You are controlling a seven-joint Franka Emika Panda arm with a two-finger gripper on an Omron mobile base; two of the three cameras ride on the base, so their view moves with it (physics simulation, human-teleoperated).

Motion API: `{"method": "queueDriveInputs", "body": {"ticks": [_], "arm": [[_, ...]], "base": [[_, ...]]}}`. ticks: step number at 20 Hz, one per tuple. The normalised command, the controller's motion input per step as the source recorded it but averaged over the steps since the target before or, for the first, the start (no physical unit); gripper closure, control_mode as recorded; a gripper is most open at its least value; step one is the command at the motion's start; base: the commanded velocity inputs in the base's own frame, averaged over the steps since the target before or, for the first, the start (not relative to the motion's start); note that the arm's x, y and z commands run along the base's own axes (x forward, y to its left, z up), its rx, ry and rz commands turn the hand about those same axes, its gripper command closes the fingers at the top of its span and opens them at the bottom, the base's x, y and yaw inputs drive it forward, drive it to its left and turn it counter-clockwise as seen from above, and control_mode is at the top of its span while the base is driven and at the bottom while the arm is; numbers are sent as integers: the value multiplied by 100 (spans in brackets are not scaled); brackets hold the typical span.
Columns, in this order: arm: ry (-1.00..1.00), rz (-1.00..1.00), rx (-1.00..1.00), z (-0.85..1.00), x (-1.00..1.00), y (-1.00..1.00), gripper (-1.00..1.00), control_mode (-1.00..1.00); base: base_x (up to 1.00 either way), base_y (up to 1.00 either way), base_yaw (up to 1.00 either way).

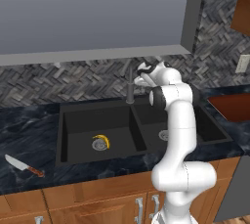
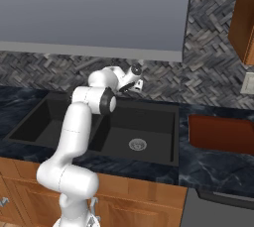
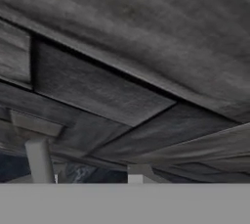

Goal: Pick up all produce items and place them in the sink. Turn on the sink faucet to wash them. Then turn the sink off and put them in the tray.

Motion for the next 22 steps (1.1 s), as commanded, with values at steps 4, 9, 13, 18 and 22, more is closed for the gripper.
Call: {"method": "queueDriveInputs", "body": {"ticks": [4, 9, 13, 18, 22], "arm": [[0, -6, 0, -30, 0, -69, 100, -100], [0, -12, 0, -29, 0, -82, 100, -100], [0, -14, 0, -31, -2, -88, 100, -100], [0, -15, 0, -30, -1, -96, 100, -100], [0, -14, 0, -32, -3, -99, 100, -100]], "base": [[0, 0, 0], [0, 0, 0], [0, 0, 0], [0, 0, 0], [0, 0, 0]]}}
